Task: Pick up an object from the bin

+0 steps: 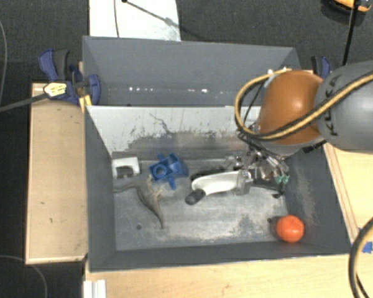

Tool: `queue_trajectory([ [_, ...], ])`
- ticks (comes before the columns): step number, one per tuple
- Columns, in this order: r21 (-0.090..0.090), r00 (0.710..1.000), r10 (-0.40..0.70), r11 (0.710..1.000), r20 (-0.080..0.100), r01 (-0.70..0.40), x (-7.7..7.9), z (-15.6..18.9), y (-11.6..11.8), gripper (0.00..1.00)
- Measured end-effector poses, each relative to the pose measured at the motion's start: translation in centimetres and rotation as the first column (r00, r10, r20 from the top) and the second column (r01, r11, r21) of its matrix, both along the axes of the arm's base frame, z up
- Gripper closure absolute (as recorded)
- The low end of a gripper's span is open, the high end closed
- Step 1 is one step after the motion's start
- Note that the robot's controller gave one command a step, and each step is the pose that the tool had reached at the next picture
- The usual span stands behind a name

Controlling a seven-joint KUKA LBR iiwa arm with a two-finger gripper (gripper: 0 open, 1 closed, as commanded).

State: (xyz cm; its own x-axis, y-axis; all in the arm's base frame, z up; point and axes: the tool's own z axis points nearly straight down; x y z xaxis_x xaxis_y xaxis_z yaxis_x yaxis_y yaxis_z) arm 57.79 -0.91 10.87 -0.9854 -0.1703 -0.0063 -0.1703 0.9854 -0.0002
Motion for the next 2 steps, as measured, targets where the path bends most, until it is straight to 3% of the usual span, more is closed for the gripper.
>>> queue_trajectory([
  [2, 0.0, 1.0, -0.002, 1.0, 0.007, 0.002, 0.2, 4.5, 0.0, 1.0],
])
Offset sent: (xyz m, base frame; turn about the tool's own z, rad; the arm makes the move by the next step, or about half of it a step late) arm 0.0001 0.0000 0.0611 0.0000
